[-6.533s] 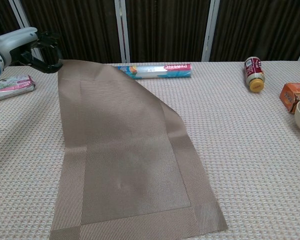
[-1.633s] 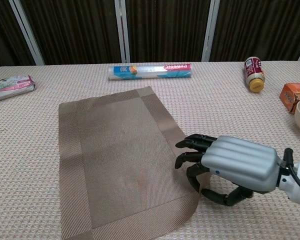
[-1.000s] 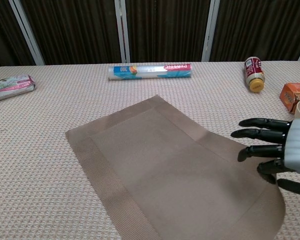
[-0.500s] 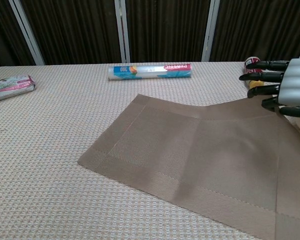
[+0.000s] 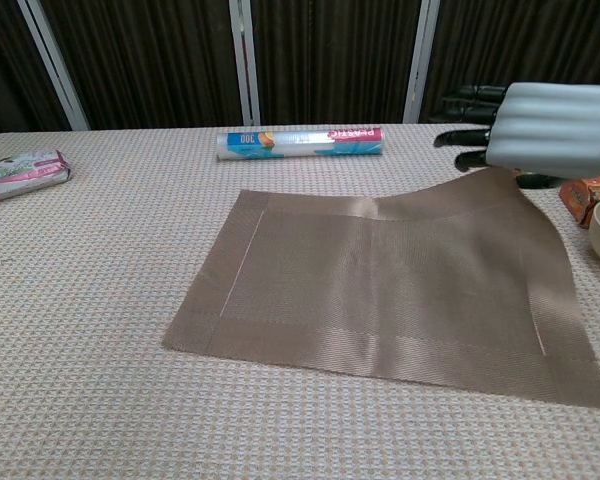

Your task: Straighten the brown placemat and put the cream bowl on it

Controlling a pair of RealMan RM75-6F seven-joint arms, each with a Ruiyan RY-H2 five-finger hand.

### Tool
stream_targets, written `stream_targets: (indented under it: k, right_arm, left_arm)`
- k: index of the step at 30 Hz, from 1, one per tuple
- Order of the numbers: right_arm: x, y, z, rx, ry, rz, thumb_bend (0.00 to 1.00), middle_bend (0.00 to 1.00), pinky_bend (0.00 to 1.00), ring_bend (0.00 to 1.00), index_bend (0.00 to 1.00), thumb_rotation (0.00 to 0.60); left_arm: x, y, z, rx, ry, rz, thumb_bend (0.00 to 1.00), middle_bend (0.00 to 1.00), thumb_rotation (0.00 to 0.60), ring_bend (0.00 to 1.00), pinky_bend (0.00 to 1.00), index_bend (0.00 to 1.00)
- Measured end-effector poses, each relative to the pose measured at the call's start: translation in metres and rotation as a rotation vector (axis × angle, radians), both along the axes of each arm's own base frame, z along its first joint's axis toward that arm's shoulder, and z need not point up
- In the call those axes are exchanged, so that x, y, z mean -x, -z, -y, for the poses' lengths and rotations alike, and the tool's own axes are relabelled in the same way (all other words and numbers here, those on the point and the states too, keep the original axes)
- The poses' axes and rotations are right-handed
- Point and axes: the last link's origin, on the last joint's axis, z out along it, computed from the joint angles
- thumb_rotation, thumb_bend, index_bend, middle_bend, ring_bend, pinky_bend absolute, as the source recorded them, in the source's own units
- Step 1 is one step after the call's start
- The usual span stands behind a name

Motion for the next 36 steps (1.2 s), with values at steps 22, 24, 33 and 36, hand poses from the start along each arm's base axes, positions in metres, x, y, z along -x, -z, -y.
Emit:
stream_targets:
  k: [22,24,33,36]
  right_arm:
    - [0.026,-0.088,-0.139,-0.010,0.571,0.876,0.00,0.00,0.00,0.00,0.00,0.600]
    - [0.032,-0.092,-0.155,-0.006,0.620,0.943,0.00,0.00,0.00,0.00,0.00,0.600]
    - [0.036,-0.087,-0.193,-0.011,0.699,1.077,0.00,0.00,0.00,0.00,0.00,0.600]
    - [0.038,-0.083,-0.199,0.011,0.699,1.064,0.00,0.00,0.00,0.00,0.00,0.600]
  left_arm:
    - [-0.018,0.023,0.000,0.124,0.229,-0.003,0.07,0.00,0.600,0.00,0.00,0.01]
    - [-0.021,0.034,-0.003,0.160,0.272,-0.017,0.08,0.00,0.600,0.00,0.00,0.05]
    - [-0.033,0.085,-0.021,0.288,0.435,-0.076,0.18,0.00,0.600,0.00,0.00,0.21]
    - [-0.035,0.107,-0.029,0.332,0.472,-0.096,0.21,0.00,0.600,0.00,0.00,0.24]
